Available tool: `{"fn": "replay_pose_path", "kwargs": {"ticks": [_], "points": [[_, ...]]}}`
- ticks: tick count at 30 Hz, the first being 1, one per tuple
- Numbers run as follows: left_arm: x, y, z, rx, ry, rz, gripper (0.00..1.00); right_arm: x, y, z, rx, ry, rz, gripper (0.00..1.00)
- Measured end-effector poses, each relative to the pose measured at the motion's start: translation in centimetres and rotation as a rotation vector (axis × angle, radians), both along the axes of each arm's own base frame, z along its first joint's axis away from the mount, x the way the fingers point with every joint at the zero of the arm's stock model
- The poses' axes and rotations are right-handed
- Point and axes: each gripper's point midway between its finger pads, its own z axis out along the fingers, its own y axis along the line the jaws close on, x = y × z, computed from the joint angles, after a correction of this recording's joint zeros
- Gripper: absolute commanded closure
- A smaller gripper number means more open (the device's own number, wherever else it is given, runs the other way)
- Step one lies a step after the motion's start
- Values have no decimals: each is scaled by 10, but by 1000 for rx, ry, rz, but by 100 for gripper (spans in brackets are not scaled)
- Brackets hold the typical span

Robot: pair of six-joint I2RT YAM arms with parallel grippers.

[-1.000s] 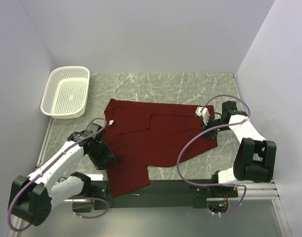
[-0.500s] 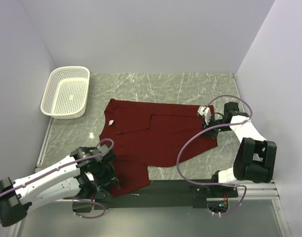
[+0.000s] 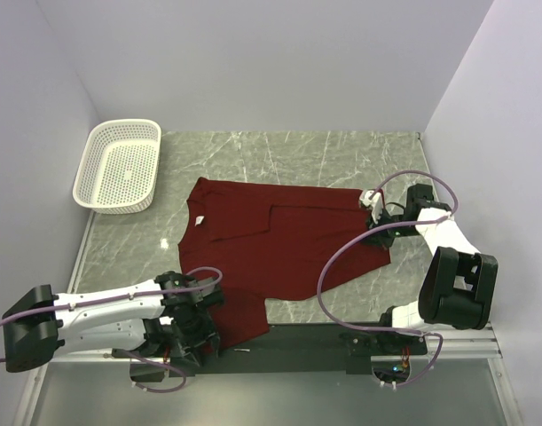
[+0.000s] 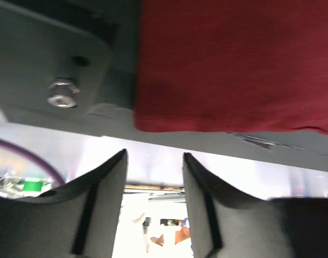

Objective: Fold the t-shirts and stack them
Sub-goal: Fold the tshirt

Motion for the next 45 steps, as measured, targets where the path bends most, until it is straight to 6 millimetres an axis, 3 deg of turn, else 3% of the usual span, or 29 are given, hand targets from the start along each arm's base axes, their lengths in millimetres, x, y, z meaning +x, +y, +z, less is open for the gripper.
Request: {"fn": "replay_pose_path", "kwargs": {"ticks": [5, 11, 25, 33, 40, 45], "points": [[7, -8, -4, -28, -31, 22, 53, -1, -2, 0, 1, 3, -2, 100], [6, 4, -16, 16, -39, 28, 52, -2, -5, 2, 6, 4, -10, 100], [11, 9, -18, 36, -39, 70, 53, -6, -7, 2, 11, 18, -18, 100], [32, 17, -18, 78, -92, 103, 55, -7, -9, 1, 12, 22, -21, 100], [35, 18, -18, 67, -102, 87, 48, -7, -9, 1, 11, 22, -19, 100], [38, 18, -17, 60, -121, 67, 53, -8, -9, 1, 13, 23, -18, 100]]}}
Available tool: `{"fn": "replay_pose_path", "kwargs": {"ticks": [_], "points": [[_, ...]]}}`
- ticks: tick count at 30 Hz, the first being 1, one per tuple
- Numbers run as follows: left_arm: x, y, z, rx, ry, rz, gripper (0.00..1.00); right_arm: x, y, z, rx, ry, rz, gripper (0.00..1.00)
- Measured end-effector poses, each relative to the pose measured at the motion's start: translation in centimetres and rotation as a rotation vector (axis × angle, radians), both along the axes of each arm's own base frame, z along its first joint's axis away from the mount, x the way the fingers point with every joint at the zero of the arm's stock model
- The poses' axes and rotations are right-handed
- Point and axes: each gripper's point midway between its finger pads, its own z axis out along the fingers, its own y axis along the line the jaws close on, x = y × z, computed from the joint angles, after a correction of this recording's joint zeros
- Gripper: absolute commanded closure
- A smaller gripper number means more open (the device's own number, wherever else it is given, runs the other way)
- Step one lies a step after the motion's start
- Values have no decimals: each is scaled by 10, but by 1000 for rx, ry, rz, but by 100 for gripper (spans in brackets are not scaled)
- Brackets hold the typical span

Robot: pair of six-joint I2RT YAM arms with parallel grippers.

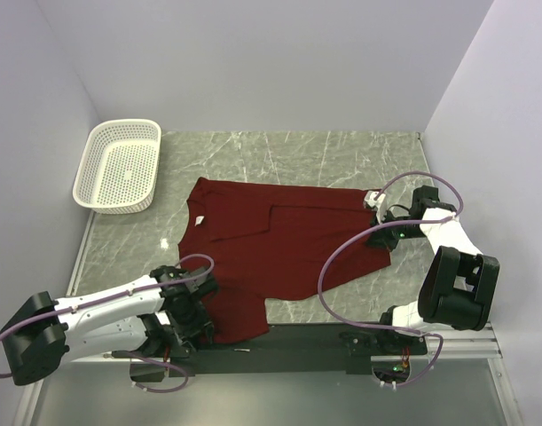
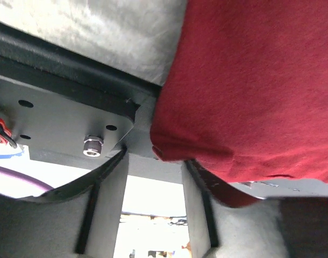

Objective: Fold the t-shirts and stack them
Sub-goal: Fold the tshirt

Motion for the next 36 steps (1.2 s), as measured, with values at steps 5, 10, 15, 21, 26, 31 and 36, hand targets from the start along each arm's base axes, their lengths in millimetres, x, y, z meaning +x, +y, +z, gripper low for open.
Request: {"fn": "replay_pose_path", "kwargs": {"ticks": [5, 10, 15, 21, 26, 31, 36], "points": [[7, -1, 0, -2, -31, -8, 59, 0, 1, 0, 4, 0, 3, 100], [11, 0, -1, -1, -47, -9, 62, -1, 1, 0, 5, 1, 5, 100], [13, 0, 0, -11, -55, -11, 57, -1, 1, 0, 5, 1, 6, 100], [19, 0, 0, -18, -72, -10, 58, -2, 1, 0, 6, 6, 6, 100], [23, -1, -3, -21, -75, -19, 65, -3, 1, 0, 6, 5, 8, 100], [26, -5, -4, -40, -81, -29, 76, -3, 2, 0, 6, 7, 9, 100], [27, -7, -4, -59, -87, -21, 83, -4, 2, 0, 6, 8, 11, 100]]}}
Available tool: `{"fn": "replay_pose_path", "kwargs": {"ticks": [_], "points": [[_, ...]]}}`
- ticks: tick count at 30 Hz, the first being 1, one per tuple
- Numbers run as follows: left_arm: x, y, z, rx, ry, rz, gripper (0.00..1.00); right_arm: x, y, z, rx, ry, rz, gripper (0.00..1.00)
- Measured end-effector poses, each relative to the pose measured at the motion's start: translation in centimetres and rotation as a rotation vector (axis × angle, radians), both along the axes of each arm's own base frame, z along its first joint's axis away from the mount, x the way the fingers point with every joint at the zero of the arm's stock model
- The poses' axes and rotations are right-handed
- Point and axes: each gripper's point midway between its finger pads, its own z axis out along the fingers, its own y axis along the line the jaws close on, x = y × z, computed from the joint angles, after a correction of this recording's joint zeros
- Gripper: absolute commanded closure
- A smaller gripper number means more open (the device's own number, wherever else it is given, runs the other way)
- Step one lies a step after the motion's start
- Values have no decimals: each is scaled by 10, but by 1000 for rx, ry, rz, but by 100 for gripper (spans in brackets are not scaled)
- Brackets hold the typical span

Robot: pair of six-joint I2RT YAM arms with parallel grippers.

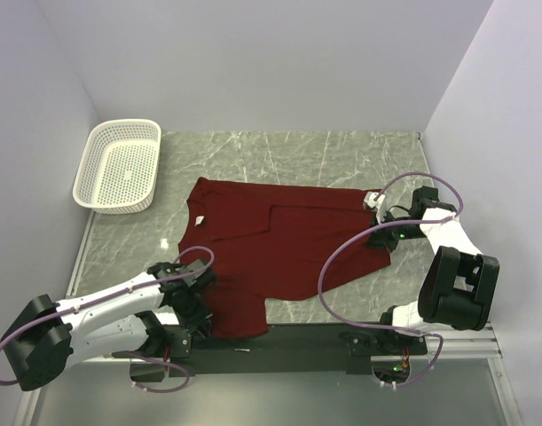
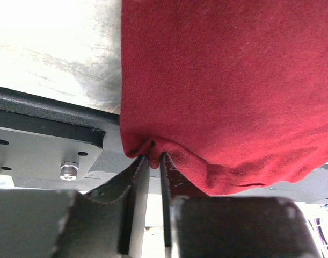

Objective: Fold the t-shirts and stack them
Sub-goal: Fold the tshirt

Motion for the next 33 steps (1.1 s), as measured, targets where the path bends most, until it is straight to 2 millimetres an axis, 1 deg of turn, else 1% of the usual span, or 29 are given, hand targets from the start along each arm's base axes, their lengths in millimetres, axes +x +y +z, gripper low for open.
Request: {"fn": "replay_pose_path", "kwargs": {"ticks": [1, 2, 5, 7, 9, 14, 20, 23, 26, 28, 30, 33], "points": [[0, 0, 0, -2, -3, 0, 85, 0, 0, 0, 0, 0, 0, 100], [1, 0, 1, -4, -5, -1, 90, 0, 0, 0, 0, 0, 0, 100], [1, 1, 1, -5, -9, -5, 99, 0, 0, 0, 0, 2, 0, 100], [1, 3, 4, 7, -12, -10, 99, -1, 0, 0, 0, 2, 1, 100], [3, 2, 11, 4, -22, -14, 99, -1, 0, 0, 0, 0, 3, 100], [16, -13, 36, -50, -71, -29, 100, -2, 0, 0, -1, 1, 10, 100], [15, -14, 45, -81, -86, -26, 100, -4, -2, 5, -3, 4, 15, 100], [19, -14, 51, -88, -95, -13, 100, -6, -6, 15, -12, -15, 12, 100], [33, -18, 66, -109, -131, 10, 100, -4, -10, 34, -31, -61, 4, 100], [51, -21, 84, -124, -182, 32, 99, -1, -12, 44, -42, -91, 0, 100], [73, -21, 102, -131, -250, 58, 100, 2, -13, 53, -49, -118, -1, 100], [101, -19, 125, -132, -334, 83, 100, 3, -13, 57, -50, -124, -7, 100]]}}
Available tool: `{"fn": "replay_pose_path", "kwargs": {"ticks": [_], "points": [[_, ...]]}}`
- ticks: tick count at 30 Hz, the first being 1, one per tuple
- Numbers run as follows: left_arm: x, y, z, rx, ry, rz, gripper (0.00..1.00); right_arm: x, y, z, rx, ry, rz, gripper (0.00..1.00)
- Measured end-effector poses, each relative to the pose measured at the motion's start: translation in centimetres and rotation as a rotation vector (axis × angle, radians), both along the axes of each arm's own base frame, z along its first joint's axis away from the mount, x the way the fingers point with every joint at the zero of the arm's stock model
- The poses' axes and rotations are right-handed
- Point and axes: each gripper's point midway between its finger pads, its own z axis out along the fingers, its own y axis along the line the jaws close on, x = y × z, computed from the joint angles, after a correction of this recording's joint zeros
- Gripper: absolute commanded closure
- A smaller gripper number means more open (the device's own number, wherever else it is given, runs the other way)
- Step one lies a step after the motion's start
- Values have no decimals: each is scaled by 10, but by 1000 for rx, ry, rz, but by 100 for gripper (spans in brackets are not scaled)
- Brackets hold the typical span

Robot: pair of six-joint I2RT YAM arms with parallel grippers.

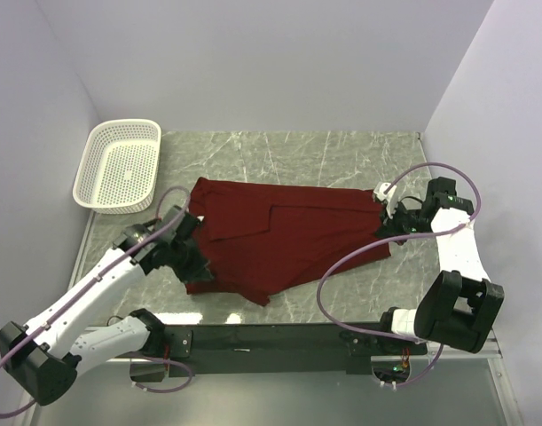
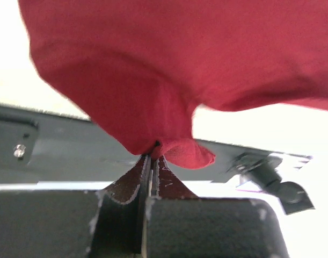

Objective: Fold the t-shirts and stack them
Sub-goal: Fold the tshirt

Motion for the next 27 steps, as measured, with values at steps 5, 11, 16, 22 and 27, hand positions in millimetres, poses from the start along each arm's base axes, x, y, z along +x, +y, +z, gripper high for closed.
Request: {"fn": "replay_pose_path", "kwargs": {"ticks": [5, 11, 16, 22, 27], "points": [[31, 11, 16, 24, -73, 37, 100, 1, 0, 0, 9, 18, -29, 100], [59, 32, 21, 53, -128, 97, 100, 6, -3, -1, 17, 30, -73, 100], [86, 38, 39, 39, -222, 119, 100, 12, -7, -6, 17, 51, -110, 100], [117, 33, 45, 32, -278, 105, 100, 19, -11, -10, 15, 57, -142, 100], [136, 26, 43, 29, -295, 71, 100, 24, -13, -10, 13, 54, -166, 100]]}}
